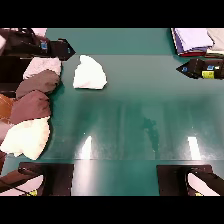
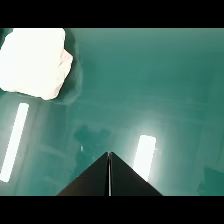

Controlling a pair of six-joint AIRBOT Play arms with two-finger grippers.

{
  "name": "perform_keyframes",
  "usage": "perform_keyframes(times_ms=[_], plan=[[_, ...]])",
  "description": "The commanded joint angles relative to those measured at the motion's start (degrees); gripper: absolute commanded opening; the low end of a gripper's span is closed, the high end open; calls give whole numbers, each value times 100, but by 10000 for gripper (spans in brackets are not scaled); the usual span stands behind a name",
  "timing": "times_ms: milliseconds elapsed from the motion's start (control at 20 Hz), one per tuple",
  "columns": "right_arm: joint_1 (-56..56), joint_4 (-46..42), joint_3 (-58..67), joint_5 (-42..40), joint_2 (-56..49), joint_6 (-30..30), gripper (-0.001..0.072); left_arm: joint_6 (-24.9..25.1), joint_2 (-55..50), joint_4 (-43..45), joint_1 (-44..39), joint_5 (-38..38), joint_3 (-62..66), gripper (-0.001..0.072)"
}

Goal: Fold the shirts.

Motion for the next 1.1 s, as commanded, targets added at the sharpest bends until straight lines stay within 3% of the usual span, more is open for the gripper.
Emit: perform_keyframes(times_ms=[0, 350, 550, 750, 800, 850, 900, 1050], plan=[[7, 9, 4, 44, 0, 4, 13, -212, -717, 549, 9, 234, -2, 548], [7, 7, 4, 269, 2, 4, 13, -188, -2649, 688, 15, 1143, 0, 549], [7, 4, 4, 492, 0, 4, 13, -192, -2861, 726, 15, 1869, 15, 548], [7, 4, 4, 490, 0, 4, 13, -188, -2946, 682, 13, 1792, 11, 544], [7, 4, 4, 487, 2, 4, 13, -188, -2946, 654, 13, 1781, 17, 395], [7, 7, 4, 479, 2, 4, 13, -186, -2946, 643, 13, 1749, 46, 143], [7, 4, 4, 466, 2, 4, 13, -184, -2931, 643, 13, 1738, 52, 31], [0, -15, 105, 420, 31, 2, 13, -142, -2726, 688, 15, 1478, 190, 23]])
